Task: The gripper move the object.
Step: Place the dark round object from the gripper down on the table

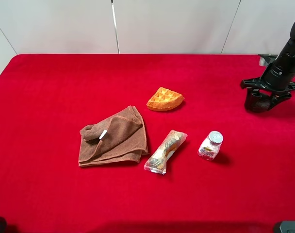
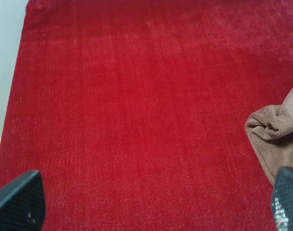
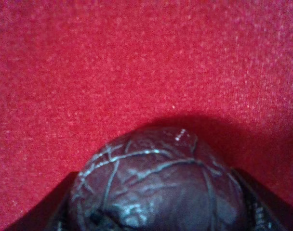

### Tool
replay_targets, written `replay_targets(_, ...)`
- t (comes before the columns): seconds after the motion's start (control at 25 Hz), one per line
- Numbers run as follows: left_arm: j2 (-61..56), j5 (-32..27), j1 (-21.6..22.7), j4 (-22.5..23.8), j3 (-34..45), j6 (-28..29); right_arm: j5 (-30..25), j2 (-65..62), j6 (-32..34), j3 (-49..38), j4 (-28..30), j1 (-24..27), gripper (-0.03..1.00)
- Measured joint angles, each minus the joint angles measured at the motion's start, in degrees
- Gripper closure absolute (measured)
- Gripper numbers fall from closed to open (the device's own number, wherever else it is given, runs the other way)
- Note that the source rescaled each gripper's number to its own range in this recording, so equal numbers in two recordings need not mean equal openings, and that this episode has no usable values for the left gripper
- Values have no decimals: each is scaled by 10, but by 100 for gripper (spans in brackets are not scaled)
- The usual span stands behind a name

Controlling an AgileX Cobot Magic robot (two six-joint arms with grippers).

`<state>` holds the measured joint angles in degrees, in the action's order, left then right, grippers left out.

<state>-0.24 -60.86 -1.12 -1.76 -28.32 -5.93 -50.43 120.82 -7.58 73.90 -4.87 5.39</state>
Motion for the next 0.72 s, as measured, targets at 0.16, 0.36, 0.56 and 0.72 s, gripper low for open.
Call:
replay_targets(0.16,0,0,0,0,0,0,-11,-2,7,0,0,0,97)
replay_targets(0.36,0,0,0,0,0,0,-27,-23,9,1,-4,0,97)
replay_targets(0.56,0,0,0,0,0,0,-45,-49,10,1,-17,0,97)
replay_targets(0.72,0,0,0,0,0,0,-54,-81,18,1,-17,0,97)
